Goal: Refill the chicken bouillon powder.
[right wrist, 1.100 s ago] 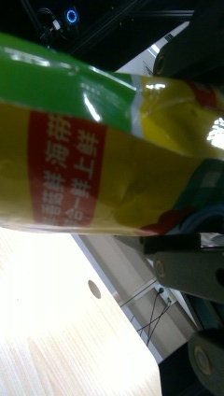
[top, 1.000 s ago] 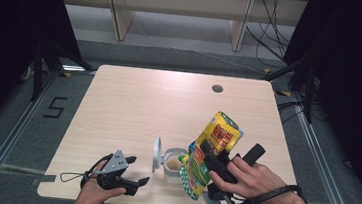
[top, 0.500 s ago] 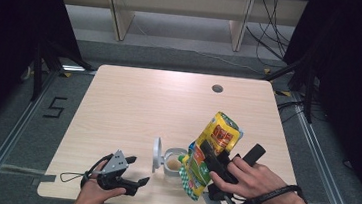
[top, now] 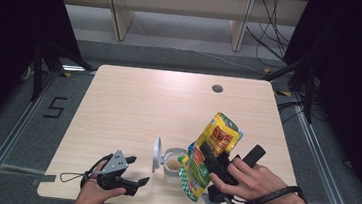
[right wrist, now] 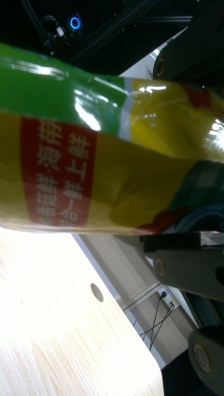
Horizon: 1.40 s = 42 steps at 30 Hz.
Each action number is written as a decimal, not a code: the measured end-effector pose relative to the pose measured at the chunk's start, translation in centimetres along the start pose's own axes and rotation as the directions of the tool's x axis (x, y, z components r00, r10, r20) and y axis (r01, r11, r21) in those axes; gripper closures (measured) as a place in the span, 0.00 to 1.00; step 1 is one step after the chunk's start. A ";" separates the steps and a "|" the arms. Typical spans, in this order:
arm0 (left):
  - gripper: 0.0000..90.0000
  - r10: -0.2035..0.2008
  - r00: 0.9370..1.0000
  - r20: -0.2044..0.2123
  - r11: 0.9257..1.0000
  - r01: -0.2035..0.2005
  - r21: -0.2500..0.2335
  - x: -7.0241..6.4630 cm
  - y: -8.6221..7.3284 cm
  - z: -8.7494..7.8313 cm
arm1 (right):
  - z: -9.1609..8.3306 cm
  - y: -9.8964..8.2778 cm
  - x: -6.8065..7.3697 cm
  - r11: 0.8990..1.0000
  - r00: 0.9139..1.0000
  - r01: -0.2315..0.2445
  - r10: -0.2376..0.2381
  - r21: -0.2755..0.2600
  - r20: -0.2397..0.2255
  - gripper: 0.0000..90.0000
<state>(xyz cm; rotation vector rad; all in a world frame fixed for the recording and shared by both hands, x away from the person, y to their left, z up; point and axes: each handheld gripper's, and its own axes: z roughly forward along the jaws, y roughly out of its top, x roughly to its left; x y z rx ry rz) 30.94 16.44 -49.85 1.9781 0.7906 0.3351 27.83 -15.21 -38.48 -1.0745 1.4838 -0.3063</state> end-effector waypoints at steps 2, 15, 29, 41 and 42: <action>0.18 -0.002 1.000 0.001 1.000 0.002 0.000 0.0 0.0 0.0 | 0.0 0.0 0.0 1.000 1.000 -0.002 0.002 -0.001 0.001 0.58; 0.18 -0.002 1.000 -0.004 1.000 0.002 -0.003 0.0 0.0 0.0 | -0.3 0.1 0.1 1.000 1.000 -0.004 0.004 -0.005 0.007 0.59; 0.18 0.009 1.000 -0.003 1.000 -0.009 0.006 0.1 0.0 0.0 | -0.5 -0.1 0.2 1.000 1.000 0.002 -0.002 -0.005 0.001 0.60; 0.18 0.031 0.999 -0.011 0.999 -0.031 0.016 0.2 0.1 0.0 | -0.8 -0.4 0.6 1.000 1.000 -0.015 0.015 -0.003 0.000 0.60; 0.18 0.012 1.000 -0.004 1.000 -0.012 0.009 0.1 0.0 0.0 | -0.8 -0.5 0.6 1.000 1.000 -0.015 0.015 -0.007 -0.003 0.60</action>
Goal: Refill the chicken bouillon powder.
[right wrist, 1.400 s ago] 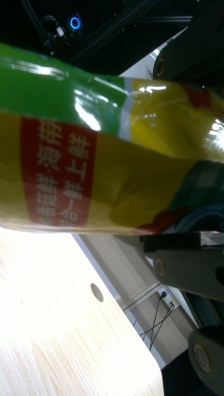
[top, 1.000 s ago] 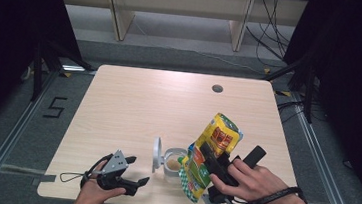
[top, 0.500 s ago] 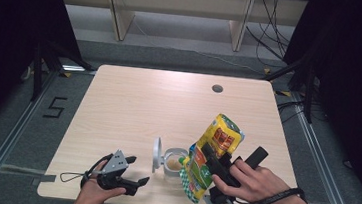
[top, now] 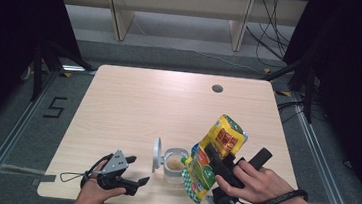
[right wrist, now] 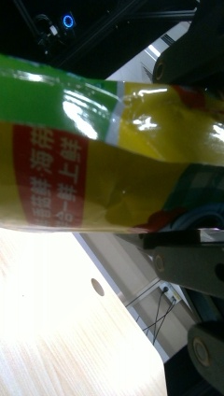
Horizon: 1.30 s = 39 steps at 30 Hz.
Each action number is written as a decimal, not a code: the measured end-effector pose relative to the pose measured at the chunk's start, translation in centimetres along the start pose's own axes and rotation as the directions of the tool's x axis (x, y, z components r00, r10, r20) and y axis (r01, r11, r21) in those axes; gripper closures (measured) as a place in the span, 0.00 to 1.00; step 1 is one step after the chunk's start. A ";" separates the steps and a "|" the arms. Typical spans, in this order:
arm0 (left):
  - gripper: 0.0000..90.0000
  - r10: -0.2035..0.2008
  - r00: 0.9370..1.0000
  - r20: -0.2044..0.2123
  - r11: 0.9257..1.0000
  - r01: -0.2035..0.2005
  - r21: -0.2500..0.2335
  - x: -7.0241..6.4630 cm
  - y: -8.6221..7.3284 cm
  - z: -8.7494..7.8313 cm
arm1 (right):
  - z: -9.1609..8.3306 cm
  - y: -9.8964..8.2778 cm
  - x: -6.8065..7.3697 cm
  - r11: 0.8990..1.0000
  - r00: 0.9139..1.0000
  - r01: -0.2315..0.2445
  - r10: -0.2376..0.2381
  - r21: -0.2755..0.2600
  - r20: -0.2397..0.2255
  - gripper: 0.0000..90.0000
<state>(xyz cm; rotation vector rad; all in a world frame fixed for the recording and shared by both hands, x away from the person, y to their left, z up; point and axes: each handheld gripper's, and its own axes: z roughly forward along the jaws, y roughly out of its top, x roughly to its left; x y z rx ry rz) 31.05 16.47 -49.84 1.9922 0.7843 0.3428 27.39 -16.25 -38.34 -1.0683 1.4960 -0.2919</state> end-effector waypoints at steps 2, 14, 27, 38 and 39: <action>0.18 0.021 1.000 0.003 1.000 -0.021 -0.002 0.0 0.0 0.0 | -0.1 0.0 0.1 1.000 1.000 -0.005 0.005 0.008 0.001 0.61; 0.18 -0.002 1.000 -0.005 1.000 0.002 -0.006 0.0 -0.1 0.0 | -0.1 -0.1 0.3 1.000 1.000 0.001 -0.001 0.007 -0.003 0.61; 0.18 -0.011 1.000 -0.003 1.000 0.011 -0.015 -0.1 -0.1 0.1 | -0.5 -0.2 0.5 1.000 1.000 -0.008 0.008 0.007 0.004 0.62; 0.18 0.002 1.000 -0.008 1.000 -0.002 -0.016 0.1 -0.1 0.1 | -0.5 0.0 0.4 1.000 1.000 -0.014 0.014 0.001 0.012 0.62; 0.18 -0.023 1.000 -0.008 1.000 0.023 -0.017 -0.1 -0.2 0.1 | -0.5 0.0 0.4 1.000 1.000 -0.016 0.016 -0.002 0.010 0.62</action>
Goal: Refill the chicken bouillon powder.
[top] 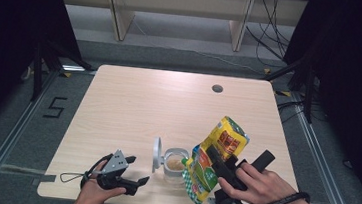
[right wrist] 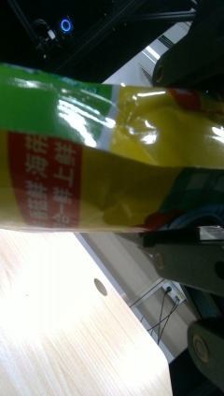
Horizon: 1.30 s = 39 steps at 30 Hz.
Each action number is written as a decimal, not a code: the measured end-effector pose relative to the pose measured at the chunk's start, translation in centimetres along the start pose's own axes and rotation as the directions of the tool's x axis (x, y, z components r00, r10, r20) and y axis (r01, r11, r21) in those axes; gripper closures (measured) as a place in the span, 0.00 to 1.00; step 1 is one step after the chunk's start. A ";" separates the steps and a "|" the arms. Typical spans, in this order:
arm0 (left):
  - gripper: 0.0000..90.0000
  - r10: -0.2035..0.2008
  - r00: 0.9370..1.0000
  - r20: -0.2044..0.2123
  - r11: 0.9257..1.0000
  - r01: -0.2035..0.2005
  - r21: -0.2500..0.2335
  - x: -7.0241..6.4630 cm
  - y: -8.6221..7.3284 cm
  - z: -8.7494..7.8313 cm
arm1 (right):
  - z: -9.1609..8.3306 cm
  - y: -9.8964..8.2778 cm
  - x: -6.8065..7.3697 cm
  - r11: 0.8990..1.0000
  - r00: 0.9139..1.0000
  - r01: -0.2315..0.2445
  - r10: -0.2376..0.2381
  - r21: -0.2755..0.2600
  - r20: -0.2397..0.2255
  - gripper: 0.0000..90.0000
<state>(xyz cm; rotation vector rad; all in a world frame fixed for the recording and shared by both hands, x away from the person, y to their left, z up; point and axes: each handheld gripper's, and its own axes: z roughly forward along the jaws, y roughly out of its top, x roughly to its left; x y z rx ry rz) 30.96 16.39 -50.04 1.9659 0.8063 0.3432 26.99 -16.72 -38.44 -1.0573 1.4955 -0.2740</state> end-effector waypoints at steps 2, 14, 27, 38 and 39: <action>0.18 0.006 1.000 0.005 1.000 -0.006 -0.006 0.0 0.0 0.0 | 0.0 0.1 -0.1 1.000 1.000 -0.006 0.006 -0.009 0.007 0.62; 0.18 0.003 1.000 0.004 1.000 -0.003 0.000 0.0 0.0 -0.1 | 0.3 0.2 -0.6 0.999 1.000 0.030 -0.030 -0.011 -0.010 0.63; 0.18 0.010 1.000 0.001 1.000 -0.010 0.001 0.0 0.1 -0.2 | 0.5 0.2 -0.8 1.000 1.000 0.024 -0.024 -0.015 -0.009 0.63; 0.18 0.017 1.000 -0.001 1.000 -0.017 0.009 0.1 0.1 -0.2 | 0.6 0.1 -1.0 1.000 1.000 0.022 -0.022 -0.017 -0.006 0.64; 0.18 0.010 1.000 0.006 1.000 -0.010 -0.004 0.0 0.1 -0.2 | 0.6 0.1 -1.0 1.000 1.000 0.022 -0.022 -0.016 -0.007 0.64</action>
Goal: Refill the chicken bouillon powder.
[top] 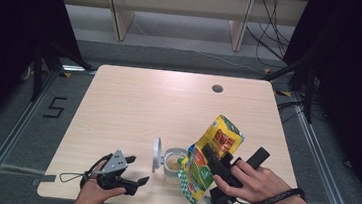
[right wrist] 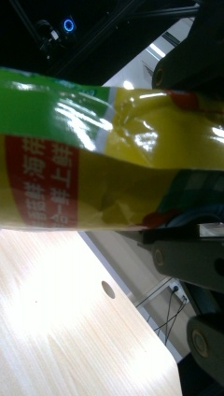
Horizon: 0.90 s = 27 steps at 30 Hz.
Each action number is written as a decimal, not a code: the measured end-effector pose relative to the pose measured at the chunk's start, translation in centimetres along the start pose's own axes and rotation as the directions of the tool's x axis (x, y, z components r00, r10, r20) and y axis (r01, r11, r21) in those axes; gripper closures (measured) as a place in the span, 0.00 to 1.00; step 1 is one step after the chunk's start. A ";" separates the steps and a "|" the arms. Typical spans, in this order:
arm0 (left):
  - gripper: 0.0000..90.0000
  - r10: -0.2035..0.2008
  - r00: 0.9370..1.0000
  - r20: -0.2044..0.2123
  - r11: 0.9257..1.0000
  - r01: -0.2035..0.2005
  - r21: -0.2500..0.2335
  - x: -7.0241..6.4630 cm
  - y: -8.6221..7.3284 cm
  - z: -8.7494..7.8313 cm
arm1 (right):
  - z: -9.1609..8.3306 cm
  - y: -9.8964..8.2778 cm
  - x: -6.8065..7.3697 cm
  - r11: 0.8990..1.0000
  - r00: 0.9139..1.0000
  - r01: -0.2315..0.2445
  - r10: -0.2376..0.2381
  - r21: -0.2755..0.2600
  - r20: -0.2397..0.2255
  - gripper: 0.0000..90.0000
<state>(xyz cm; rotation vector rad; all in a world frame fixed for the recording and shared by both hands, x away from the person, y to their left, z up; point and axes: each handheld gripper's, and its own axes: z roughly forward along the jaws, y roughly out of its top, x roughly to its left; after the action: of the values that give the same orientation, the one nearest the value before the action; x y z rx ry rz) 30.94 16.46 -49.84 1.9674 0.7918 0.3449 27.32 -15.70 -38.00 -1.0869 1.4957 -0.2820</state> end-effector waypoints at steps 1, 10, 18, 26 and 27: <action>0.18 0.011 1.000 -0.001 1.000 -0.011 0.011 0.1 0.0 -0.1 | 0.0 0.0 0.0 1.000 1.000 0.002 -0.002 0.004 0.000 0.64; 0.18 0.026 1.000 -0.006 1.000 -0.026 0.009 0.1 0.1 -0.1 | -0.2 -0.5 0.1 0.999 0.999 0.034 -0.034 0.011 -0.007 0.64; 0.18 0.003 1.000 -0.004 1.000 -0.003 0.005 0.0 0.0 -0.1 | -0.3 -0.6 0.0 0.999 0.999 0.042 -0.042 0.015 -0.004 0.64; 0.18 0.001 1.000 -0.004 1.000 -0.001 0.008 0.0 0.0 -0.1 | -0.3 -0.7 -0.1 0.999 0.999 0.033 -0.033 0.019 -0.005 0.65; 0.18 0.002 1.000 -0.005 1.000 -0.002 0.009 0.0 0.0 -0.1 | -0.3 -0.7 0.0 1.000 1.000 0.024 -0.024 0.020 -0.004 0.65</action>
<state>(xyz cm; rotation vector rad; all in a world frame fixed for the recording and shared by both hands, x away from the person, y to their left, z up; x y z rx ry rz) 30.92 16.56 -49.75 1.9760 0.7958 0.3478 27.41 -16.21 -37.40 -1.0893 1.4815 -0.3151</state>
